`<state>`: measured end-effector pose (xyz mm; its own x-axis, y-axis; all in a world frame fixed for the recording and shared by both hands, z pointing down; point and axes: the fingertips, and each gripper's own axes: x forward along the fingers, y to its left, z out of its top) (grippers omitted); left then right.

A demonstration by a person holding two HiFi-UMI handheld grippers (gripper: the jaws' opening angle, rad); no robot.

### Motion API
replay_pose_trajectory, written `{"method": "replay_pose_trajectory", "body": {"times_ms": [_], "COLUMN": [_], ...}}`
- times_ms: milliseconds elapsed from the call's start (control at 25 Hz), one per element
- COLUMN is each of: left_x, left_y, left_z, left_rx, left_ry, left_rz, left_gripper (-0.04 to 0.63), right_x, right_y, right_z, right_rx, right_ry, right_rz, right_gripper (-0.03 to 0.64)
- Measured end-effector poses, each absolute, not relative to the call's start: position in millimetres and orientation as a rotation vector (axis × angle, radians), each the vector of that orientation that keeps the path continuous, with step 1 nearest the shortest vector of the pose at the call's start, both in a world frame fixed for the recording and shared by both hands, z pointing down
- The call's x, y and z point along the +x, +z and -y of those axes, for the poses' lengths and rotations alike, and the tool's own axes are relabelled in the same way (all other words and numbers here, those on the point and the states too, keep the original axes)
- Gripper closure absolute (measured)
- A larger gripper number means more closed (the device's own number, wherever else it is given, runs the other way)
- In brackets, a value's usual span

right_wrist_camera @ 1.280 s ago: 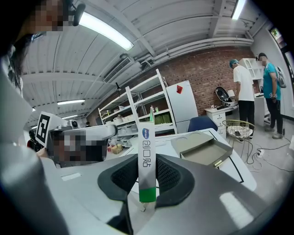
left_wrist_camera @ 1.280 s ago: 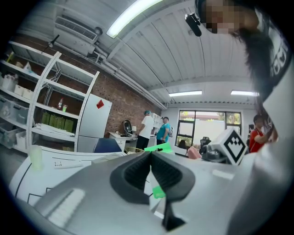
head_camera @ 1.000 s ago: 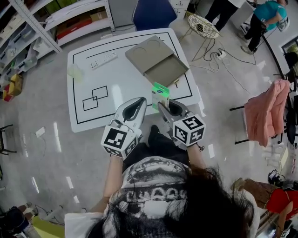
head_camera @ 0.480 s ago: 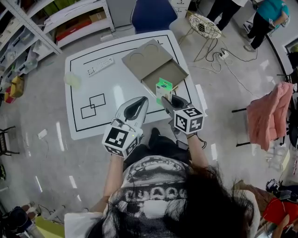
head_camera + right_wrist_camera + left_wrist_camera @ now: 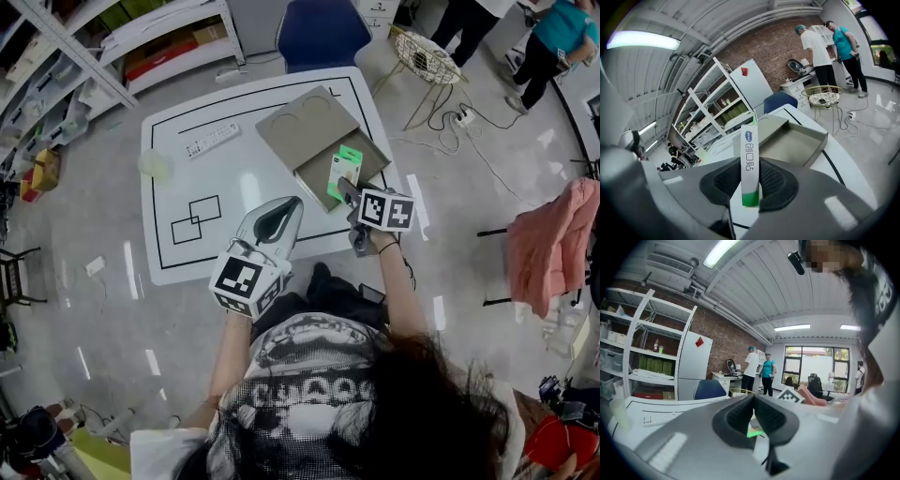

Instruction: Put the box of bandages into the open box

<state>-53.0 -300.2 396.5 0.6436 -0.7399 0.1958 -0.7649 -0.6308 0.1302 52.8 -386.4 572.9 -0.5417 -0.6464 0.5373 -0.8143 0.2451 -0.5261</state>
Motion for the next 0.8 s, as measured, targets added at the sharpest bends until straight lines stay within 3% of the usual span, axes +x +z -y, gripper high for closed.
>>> {"method": "replay_pose_trajectory", "body": {"times_ms": [800], "left_x": [-50.1], "left_y": [410.9], "left_z": [319.3], "left_rx": [2.606], "left_ry": [0.219], "left_rz": [1.259], "left_gripper": [0.595], "right_x": [44.5], "right_y": [637.0], "right_z": [420.9], "right_rx": [1.284], "right_ry": [1.521], "right_rz": [2.050], "right_gripper": [0.522]}}
